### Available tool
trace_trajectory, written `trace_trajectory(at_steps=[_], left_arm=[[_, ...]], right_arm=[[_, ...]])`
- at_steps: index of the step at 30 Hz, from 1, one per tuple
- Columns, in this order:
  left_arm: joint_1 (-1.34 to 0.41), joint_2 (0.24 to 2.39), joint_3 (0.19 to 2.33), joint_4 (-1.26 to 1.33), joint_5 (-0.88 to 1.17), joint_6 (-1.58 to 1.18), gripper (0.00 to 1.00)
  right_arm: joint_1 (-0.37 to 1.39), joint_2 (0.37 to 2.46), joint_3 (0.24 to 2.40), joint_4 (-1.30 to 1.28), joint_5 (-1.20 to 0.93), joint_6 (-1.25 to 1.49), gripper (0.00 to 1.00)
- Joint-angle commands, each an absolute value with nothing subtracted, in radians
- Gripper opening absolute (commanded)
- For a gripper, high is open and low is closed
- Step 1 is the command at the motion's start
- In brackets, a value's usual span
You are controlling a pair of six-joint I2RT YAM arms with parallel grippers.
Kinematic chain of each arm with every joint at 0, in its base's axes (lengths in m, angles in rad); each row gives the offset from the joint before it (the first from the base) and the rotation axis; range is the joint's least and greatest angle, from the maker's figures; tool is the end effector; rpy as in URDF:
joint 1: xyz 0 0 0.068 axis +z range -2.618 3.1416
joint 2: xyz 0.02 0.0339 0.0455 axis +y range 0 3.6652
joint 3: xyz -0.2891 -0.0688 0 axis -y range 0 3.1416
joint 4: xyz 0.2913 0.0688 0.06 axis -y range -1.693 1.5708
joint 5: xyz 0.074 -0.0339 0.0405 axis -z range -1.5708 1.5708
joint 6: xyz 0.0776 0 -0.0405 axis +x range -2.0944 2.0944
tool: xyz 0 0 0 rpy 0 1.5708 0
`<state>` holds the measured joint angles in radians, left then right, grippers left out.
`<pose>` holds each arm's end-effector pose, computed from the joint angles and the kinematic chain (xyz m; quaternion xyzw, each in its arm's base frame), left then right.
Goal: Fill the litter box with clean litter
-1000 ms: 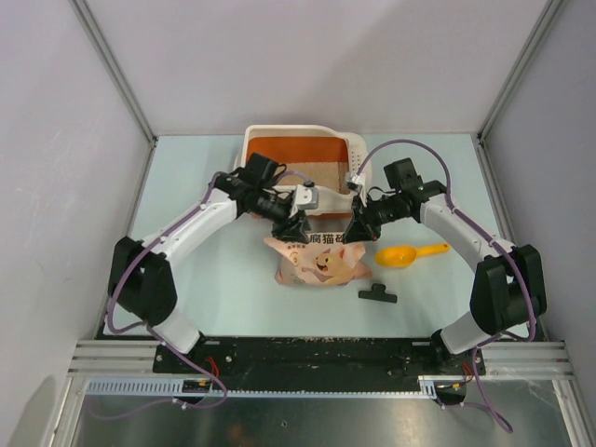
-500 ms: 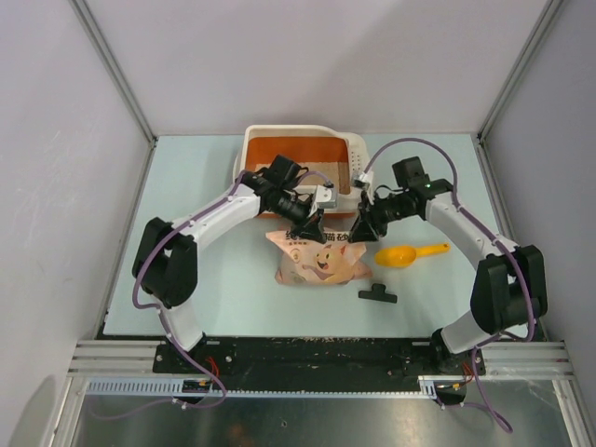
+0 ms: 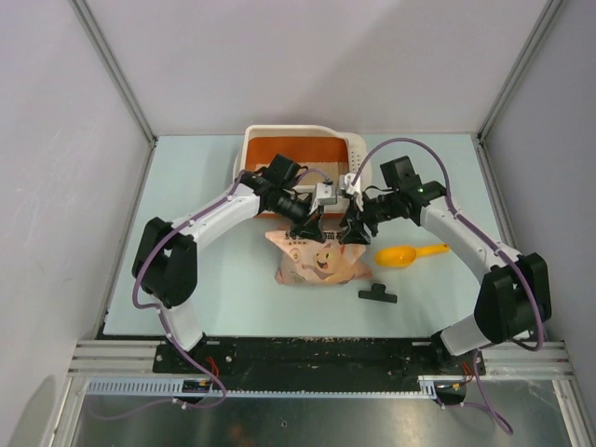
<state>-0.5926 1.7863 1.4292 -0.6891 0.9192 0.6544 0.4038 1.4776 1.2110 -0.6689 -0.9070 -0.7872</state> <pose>0.3275 -0.2949 0.2455 0.5988 0.6355 -0.4210 0.2455 0.3091 0.1985 0.2844 -0.5923 0.6302 0.3551 0.3549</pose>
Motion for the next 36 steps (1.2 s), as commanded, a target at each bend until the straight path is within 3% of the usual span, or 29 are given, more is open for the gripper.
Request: trace_trajectory(at_steps=[1,2,5,6,9,11,12,14,15,18,19,22,23,26,36], left_arm=[[-0.578,1.784,1.47,-0.687,0.925,0.6,0.0],[-0.574,1.786,1.473,-0.689,0.93,0.594,0.0],[-0.566,1.792,1.476,-0.684,0.942,0.577,0.0],[-0.563,1.792,1.476,-0.686,0.943,0.574,0.0],[-0.555,1.795,1.473,-0.684,0.945,0.562,0.0],[-0.548,1.796,1.471,-0.684,0.946,0.549,0.0],[-0.545,1.796,1.47,-0.683,0.948,0.537,0.0],[-0.542,1.798,1.465,-0.681,0.957,0.532,0.0],[-0.541,1.796,1.465,-0.681,0.959,0.529,0.0],[-0.541,1.807,1.473,-0.678,0.971,0.522,0.0],[-0.541,1.81,1.476,-0.675,0.976,0.519,0.0],[-0.541,1.813,1.491,-0.67,1.006,0.522,0.15],[-0.543,1.813,1.497,-0.667,1.028,0.526,0.25],[-0.555,1.809,1.509,-0.631,1.061,0.549,0.33],[-0.6,1.92,1.585,-0.586,1.127,0.522,0.33]], right_arm=[[0.416,1.517,1.23,-0.574,-0.893,-0.787,0.54],[0.419,1.523,1.229,-0.569,-0.894,-0.784,0.52],[0.417,1.54,1.229,-0.566,-0.899,-0.782,0.29],[0.413,1.536,1.229,-0.581,-0.899,-0.787,0.15],[0.378,1.517,1.229,-0.629,-0.905,-0.799,0.04],[0.351,1.496,1.229,-0.667,-0.907,-0.828,0.06],[0.327,1.49,1.229,-0.714,-0.901,-0.84,0.15],[0.308,1.486,1.229,-0.761,-0.902,-0.864,0.22],[0.296,1.489,1.229,-0.794,-0.91,-0.879,0.2],[0.296,1.5,1.226,-0.799,-0.931,-0.865,0.01],[0.307,1.503,1.226,-0.792,-0.931,-0.856,0.0],[0.322,1.502,1.226,-0.743,-0.936,-0.81,0.0],[0.324,1.503,1.227,-0.717,-0.943,-0.796,0.0],[0.324,1.511,1.226,-0.686,-0.963,-0.73,0.0],[0.296,1.539,1.226,-0.615,-0.993,-0.6,0.0]])
